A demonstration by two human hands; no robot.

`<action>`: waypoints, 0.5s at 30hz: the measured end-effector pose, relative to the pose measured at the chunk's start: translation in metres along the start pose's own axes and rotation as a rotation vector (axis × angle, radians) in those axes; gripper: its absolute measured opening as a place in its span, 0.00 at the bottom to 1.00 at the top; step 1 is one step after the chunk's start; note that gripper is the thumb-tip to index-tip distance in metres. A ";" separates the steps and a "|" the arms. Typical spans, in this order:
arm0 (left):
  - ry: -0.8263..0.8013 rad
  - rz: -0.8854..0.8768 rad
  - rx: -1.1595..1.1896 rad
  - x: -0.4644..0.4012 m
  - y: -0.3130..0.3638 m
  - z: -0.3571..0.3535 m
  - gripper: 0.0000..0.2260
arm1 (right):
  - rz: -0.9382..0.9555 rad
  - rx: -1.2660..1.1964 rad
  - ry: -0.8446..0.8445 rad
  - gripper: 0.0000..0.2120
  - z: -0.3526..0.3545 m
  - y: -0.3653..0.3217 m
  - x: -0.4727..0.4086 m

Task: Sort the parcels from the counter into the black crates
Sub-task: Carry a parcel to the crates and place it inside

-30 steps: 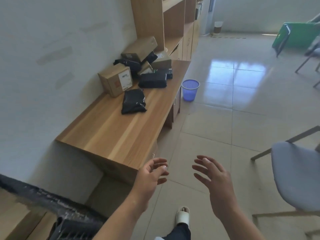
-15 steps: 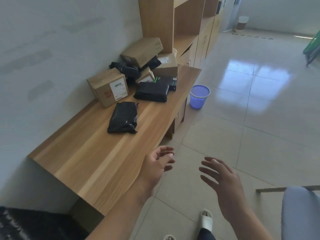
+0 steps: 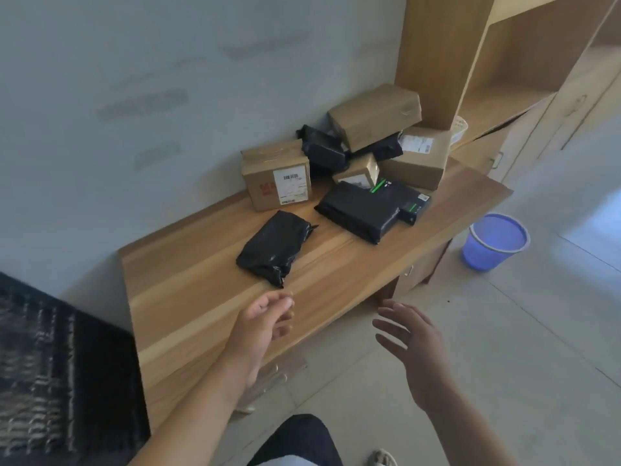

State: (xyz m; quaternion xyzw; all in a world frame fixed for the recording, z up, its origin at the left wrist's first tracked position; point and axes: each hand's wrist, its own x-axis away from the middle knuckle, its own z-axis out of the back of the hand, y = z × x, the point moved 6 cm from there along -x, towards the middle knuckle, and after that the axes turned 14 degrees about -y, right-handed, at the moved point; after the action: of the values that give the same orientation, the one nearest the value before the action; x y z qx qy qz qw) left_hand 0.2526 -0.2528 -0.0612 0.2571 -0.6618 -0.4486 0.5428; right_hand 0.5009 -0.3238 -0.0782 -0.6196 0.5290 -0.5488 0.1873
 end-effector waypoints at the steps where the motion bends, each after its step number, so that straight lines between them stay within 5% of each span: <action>1: 0.040 0.006 0.002 -0.006 0.002 0.006 0.07 | -0.021 0.023 -0.024 0.09 -0.003 -0.004 -0.014; 9: 0.250 -0.016 0.033 -0.116 0.032 0.078 0.09 | -0.074 0.271 -0.159 0.09 -0.056 -0.052 -0.144; 15: 0.301 0.019 0.093 -0.241 0.059 0.131 0.23 | -0.145 0.410 -0.185 0.20 -0.122 -0.096 -0.262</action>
State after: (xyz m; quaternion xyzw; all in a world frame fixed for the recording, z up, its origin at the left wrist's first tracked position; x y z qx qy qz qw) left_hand 0.2041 0.0158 -0.1284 0.3398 -0.5954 -0.3688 0.6278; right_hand 0.4794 -0.0204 -0.0865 -0.6529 0.3412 -0.5975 0.3168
